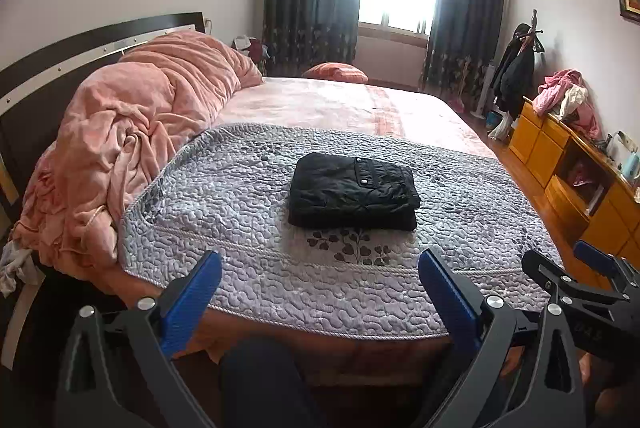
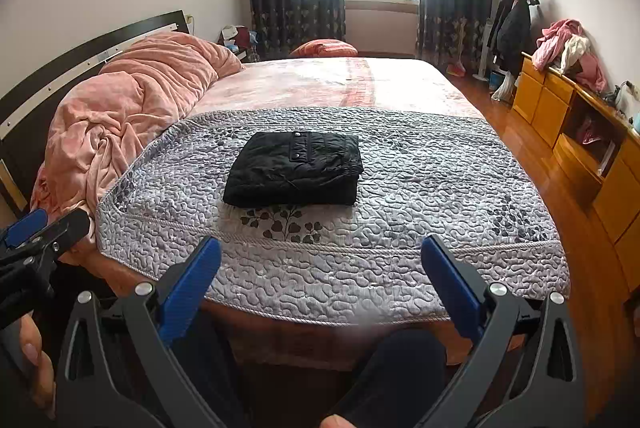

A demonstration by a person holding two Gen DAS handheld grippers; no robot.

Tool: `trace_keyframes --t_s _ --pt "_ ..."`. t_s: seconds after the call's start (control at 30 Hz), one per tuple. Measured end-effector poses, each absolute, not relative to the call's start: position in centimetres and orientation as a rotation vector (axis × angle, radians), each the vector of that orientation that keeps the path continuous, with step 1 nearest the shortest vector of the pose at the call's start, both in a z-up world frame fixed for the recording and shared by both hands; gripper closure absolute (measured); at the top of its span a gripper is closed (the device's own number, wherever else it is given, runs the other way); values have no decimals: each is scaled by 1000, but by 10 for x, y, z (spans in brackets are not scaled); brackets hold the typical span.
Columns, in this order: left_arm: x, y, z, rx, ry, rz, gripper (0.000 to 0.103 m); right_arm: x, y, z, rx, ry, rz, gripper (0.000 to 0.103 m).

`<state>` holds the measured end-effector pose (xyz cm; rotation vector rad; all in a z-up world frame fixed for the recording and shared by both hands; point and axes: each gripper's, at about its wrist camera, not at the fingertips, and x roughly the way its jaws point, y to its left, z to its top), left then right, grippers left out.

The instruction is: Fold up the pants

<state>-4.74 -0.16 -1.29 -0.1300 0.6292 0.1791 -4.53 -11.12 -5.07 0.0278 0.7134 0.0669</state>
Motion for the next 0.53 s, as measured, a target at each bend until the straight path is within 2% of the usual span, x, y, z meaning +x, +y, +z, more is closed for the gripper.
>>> trace_keyframes --t_s 0.53 --pt "-53 5 -14 -141 629 185 4 -47 -108 -49 21 704 70 3"
